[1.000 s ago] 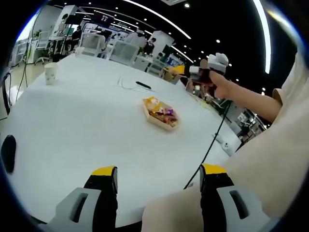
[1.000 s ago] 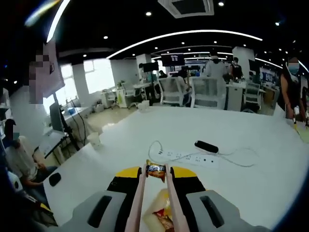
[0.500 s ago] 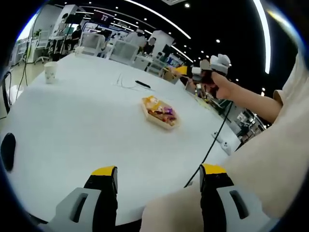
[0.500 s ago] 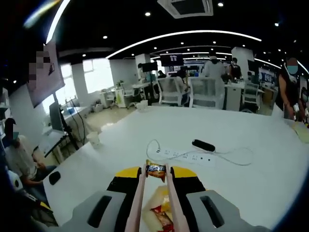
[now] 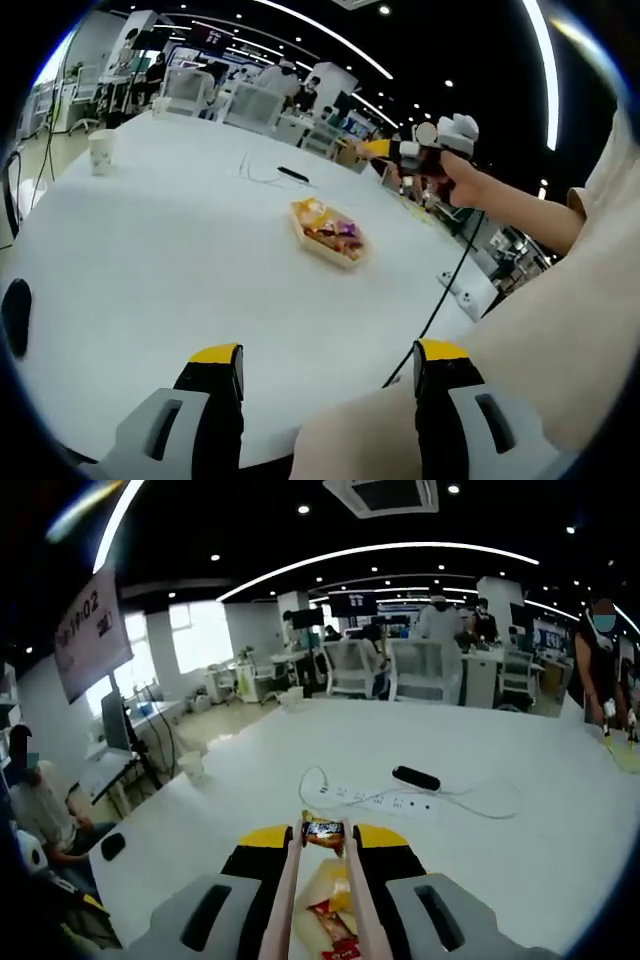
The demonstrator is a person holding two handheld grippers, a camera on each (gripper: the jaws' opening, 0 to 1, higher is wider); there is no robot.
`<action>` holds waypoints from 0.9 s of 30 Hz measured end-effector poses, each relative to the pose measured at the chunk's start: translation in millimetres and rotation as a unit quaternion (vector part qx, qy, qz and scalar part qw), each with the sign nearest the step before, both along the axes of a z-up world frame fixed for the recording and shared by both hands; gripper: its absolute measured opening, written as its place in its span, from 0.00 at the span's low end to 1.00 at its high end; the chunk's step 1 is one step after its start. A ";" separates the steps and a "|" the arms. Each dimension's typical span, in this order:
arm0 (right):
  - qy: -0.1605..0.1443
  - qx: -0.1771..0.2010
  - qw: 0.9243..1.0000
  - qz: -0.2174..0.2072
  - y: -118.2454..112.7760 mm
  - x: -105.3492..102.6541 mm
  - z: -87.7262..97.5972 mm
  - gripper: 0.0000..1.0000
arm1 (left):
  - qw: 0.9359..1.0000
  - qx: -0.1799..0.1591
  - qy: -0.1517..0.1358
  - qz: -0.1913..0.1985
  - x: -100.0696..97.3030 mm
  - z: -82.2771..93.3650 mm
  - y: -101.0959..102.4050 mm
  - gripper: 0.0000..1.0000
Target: Place the target food into the container with the food tongs after gripping and lifting it, then release it inside without dropping or visibly crushing the food.
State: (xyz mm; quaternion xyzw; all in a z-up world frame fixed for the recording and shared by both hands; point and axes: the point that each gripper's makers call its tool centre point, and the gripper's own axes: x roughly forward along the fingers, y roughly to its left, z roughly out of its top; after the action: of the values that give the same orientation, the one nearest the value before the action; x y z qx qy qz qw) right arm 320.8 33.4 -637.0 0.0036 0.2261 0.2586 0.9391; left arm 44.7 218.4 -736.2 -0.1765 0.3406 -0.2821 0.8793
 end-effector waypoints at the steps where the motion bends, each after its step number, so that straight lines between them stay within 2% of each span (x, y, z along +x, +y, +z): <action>1: 0.001 0.001 1.000 -0.001 -2.3 0.6 -1.6 0.23 | 1.000 0.000 0.000 0.000 -0.1 0.0 0.2 0.68; 15: 0.004 0.002 1.000 -0.007 -8.8 -2.3 -3.1 0.24 | 1.000 0.002 0.000 -0.007 0.7 -0.2 -3.0 0.68; 18: 0.006 0.030 0.999 -0.014 -7.2 -1.8 0.3 0.26 | 1.000 0.003 0.000 -0.008 0.8 -0.5 -2.8 0.68; 27: 0.009 0.019 1.000 -0.021 -10.9 -1.0 -1.1 0.27 | 1.000 0.002 -0.002 -0.006 4.1 0.7 -1.8 0.68</action>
State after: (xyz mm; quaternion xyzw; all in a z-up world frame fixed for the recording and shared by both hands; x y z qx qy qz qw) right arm 319.7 22.5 -638.1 0.0285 0.2291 0.2434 0.9420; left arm 48.8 216.6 -735.6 -0.1718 0.3403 -0.2874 0.8787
